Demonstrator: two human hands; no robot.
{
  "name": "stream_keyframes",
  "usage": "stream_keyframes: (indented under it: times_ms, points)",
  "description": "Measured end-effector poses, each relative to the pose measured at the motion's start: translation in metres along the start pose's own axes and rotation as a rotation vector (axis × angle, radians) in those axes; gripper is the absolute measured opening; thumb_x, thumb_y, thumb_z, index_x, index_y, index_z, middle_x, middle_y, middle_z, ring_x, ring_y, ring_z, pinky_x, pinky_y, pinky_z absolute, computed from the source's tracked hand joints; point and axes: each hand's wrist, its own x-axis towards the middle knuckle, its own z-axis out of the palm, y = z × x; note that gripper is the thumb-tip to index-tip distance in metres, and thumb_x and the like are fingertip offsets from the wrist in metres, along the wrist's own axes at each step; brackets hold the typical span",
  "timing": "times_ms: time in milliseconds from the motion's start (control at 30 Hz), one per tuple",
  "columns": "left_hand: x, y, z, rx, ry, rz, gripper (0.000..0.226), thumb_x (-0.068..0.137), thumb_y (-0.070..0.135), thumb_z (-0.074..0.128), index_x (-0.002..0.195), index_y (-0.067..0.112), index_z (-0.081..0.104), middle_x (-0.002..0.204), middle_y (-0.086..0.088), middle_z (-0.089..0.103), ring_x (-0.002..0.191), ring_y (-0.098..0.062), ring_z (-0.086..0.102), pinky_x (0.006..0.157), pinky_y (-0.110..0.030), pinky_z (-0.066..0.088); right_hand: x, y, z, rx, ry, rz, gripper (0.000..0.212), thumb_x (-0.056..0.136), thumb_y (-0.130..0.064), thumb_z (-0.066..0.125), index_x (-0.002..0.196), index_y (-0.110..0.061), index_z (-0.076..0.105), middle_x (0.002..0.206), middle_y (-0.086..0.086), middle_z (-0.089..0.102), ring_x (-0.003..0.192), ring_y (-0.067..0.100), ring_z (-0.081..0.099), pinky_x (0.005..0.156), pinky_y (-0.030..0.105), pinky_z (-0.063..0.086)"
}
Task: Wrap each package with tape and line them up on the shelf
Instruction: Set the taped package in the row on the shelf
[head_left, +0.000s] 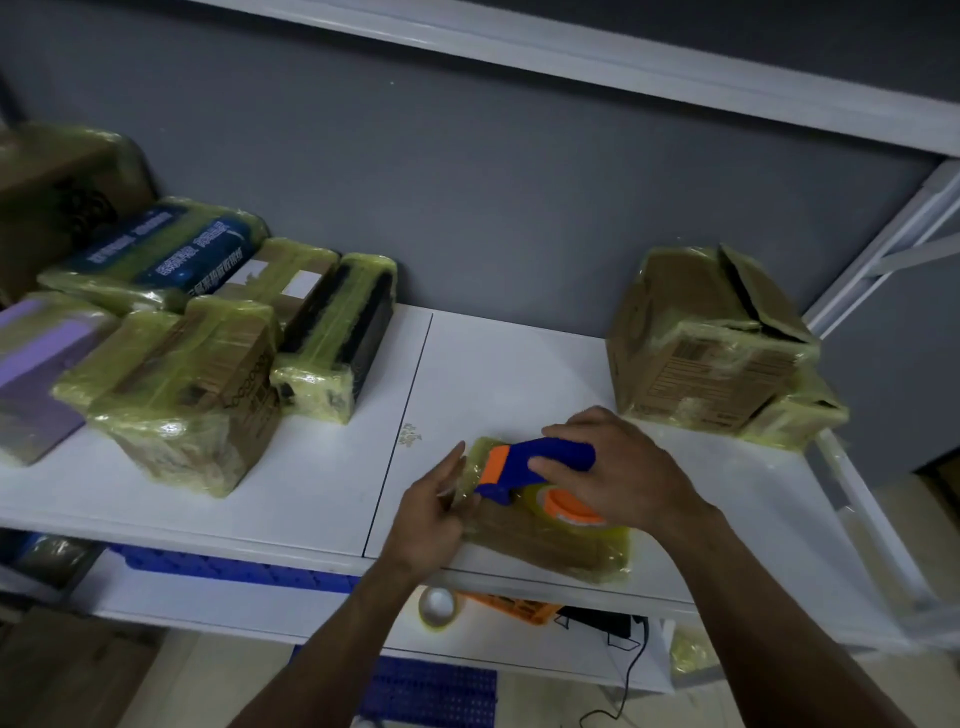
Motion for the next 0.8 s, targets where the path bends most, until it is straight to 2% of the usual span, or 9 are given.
stream_keyframes:
  times_ms: [67, 133, 233, 300, 367, 467, 600, 733, 800]
  points:
    - [0.006, -0.001, -0.012, 0.120, -0.008, 0.015, 0.065, 0.094, -0.003, 0.066, 0.131, 0.049, 0.056, 0.121, 0.038, 0.063, 0.119, 0.012, 0.057, 0.092, -0.009, 0.048, -0.006, 0.001, 0.004, 0.074, -0.109, 0.021, 0.068, 0.081, -0.083, 0.046, 0.141, -0.052, 0.047, 0.123, -0.019, 0.052, 0.113, 0.006, 0.055, 0.098, 0.037, 0.050]
    - [0.012, 0.002, -0.021, 0.235, -0.071, 0.031, 0.062, 0.095, 0.008, 0.066, 0.119, 0.064, 0.056, 0.116, 0.049, 0.057, 0.116, 0.019, 0.054, 0.095, -0.006, 0.044, -0.008, -0.001, 0.010, 0.161, -0.118, 0.008, 0.070, 0.082, -0.079, 0.047, 0.146, -0.052, 0.042, 0.126, -0.017, 0.056, 0.116, 0.007, 0.055, 0.102, 0.037, 0.050]
    - [0.012, 0.002, -0.028, 0.250, -0.213, -0.002, 0.057, 0.084, 0.037, 0.079, 0.133, 0.056, 0.056, 0.122, 0.031, 0.066, 0.116, 0.003, 0.063, 0.100, -0.023, 0.051, -0.007, 0.001, 0.012, 0.302, -0.082, -0.001, 0.064, 0.087, -0.068, 0.064, 0.146, -0.051, 0.046, 0.129, -0.022, 0.062, 0.115, 0.002, 0.059, 0.099, 0.028, 0.053]
    - [0.009, -0.001, -0.032, 0.313, -0.258, 0.000, 0.084, 0.070, 0.060, 0.085, 0.145, 0.048, 0.049, 0.117, 0.024, 0.071, 0.112, 0.001, 0.066, 0.101, -0.030, 0.052, -0.007, 0.004, 0.013, 0.354, -0.088, 0.002, 0.068, 0.083, -0.068, 0.071, 0.144, -0.054, 0.045, 0.121, -0.028, 0.063, 0.111, -0.002, 0.061, 0.090, 0.019, 0.055]
    - [0.009, -0.003, -0.035, 0.369, -0.259, 0.012, 0.095, 0.064, 0.072, 0.081, 0.148, 0.048, 0.044, 0.112, 0.024, 0.073, 0.107, 0.003, 0.067, 0.099, -0.032, 0.054, -0.009, 0.003, 0.013, 0.389, -0.064, 0.004, 0.068, 0.077, -0.073, 0.073, 0.137, -0.060, 0.044, 0.112, -0.034, 0.063, 0.107, -0.009, 0.059, 0.078, 0.009, 0.053]
    - [0.015, -0.003, -0.038, 0.392, -0.287, 0.007, 0.089, 0.066, 0.072, 0.081, 0.145, 0.054, 0.045, 0.109, 0.024, 0.074, 0.104, 0.002, 0.068, 0.096, -0.038, 0.057, -0.012, 0.004, 0.013, 0.430, -0.011, -0.004, 0.061, 0.076, -0.071, 0.075, 0.131, -0.059, 0.052, 0.113, -0.039, 0.062, 0.108, -0.013, 0.059, 0.075, 0.008, 0.050]
    - [0.016, -0.003, -0.038, 0.385, -0.299, 0.034, 0.074, 0.066, 0.072, 0.079, 0.130, 0.073, 0.043, 0.108, 0.026, 0.073, 0.104, 0.004, 0.068, 0.096, -0.036, 0.057, -0.015, 0.002, 0.009, 0.436, 0.005, -0.023, 0.053, 0.076, -0.068, 0.077, 0.125, -0.062, 0.057, 0.116, -0.040, 0.062, 0.111, -0.013, 0.059, 0.076, 0.004, 0.048]
    - [0.014, -0.005, -0.036, 0.389, -0.264, 0.052, 0.071, 0.069, 0.066, 0.081, 0.124, 0.080, 0.039, 0.102, 0.028, 0.074, 0.100, 0.005, 0.068, 0.095, -0.033, 0.057, -0.020, 0.005, 0.001, 0.456, 0.018, -0.019, 0.049, 0.074, -0.070, 0.077, 0.119, -0.071, 0.056, 0.115, -0.043, 0.061, 0.111, -0.016, 0.057, 0.074, 0.002, 0.047]
    - [0.014, -0.006, -0.035, 0.396, -0.264, 0.054, 0.071, 0.068, 0.068, 0.080, 0.126, 0.079, 0.040, 0.100, 0.027, 0.074, 0.098, 0.005, 0.069, 0.094, -0.033, 0.057, -0.024, 0.011, -0.004, 0.447, 0.027, -0.023, 0.055, 0.072, -0.073, 0.076, 0.123, -0.065, 0.058, 0.117, -0.040, 0.062, 0.112, -0.014, 0.058, 0.075, 0.004, 0.049]
